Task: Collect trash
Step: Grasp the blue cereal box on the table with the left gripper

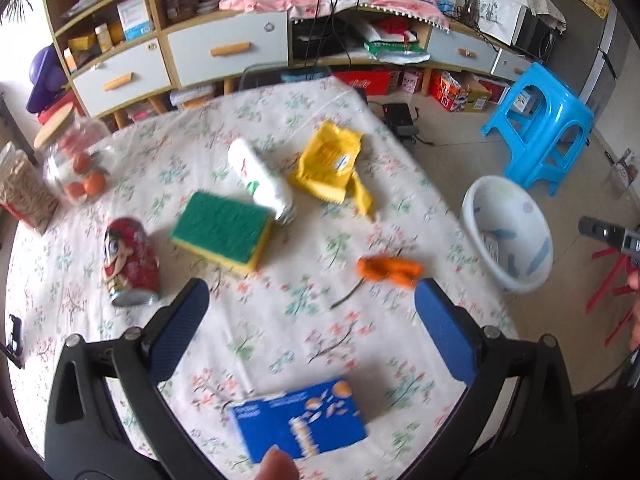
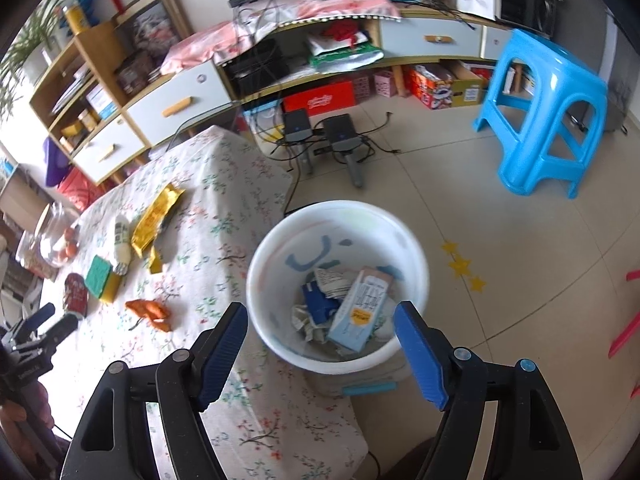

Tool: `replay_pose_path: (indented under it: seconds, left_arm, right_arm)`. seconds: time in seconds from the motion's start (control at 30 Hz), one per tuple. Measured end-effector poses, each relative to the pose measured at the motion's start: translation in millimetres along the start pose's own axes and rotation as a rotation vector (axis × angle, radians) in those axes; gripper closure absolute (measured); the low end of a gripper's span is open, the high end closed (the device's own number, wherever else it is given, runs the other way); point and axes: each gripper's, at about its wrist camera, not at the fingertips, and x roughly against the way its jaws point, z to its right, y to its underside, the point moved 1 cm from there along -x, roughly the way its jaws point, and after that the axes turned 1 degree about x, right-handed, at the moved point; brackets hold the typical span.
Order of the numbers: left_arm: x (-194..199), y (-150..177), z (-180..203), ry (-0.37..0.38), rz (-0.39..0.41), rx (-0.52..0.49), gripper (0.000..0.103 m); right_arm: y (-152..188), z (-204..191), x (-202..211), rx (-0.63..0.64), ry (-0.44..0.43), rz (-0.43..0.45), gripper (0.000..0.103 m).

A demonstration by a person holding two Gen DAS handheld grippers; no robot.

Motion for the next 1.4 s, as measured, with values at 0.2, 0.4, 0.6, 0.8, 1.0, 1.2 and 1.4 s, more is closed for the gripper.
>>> replay_pose_path:
  seconds: [0.2,0.4,0.6,0.8,1.0,1.2,1.4]
  left_arm:
    - [-11,33,-10,0.072,-0.12,-0.078,0.001]
    - [-24,65,-9,0.073,-0.197,-0.27,0.001]
    - [-27,78,-9,0.103,-0.226,-0.414,0.001]
    - [-25,83,-1,0.138,-0.22,-0.496,0.001]
    - [-30,95,12,0.159,-0.259,-0.581,0.002]
    - [-41,86,-1,0.191,-0.284,-0.419,0.03]
    - [-38,72,-25,0.18,-0.254,-0.202,0.036]
  right_arm:
    - [12,-31,-7,0.1,0.005,-0.023,0.024]
    - [30,-49,-15,0.166,0.012,-0.059,0.023]
    - [38,-58,-24,0.185,0.017,-0.084,0.023]
    - [38,-67,-31,0.192,0.016,-0.101,0.023]
    - [36,-82,-39,0.216,0.014,-0.113,0.023]
    - [32,-104,-53,0.247,0.018,-0.131,0.023]
    - [24,-132,-71,0.278,0.022,-0.152,0.023]
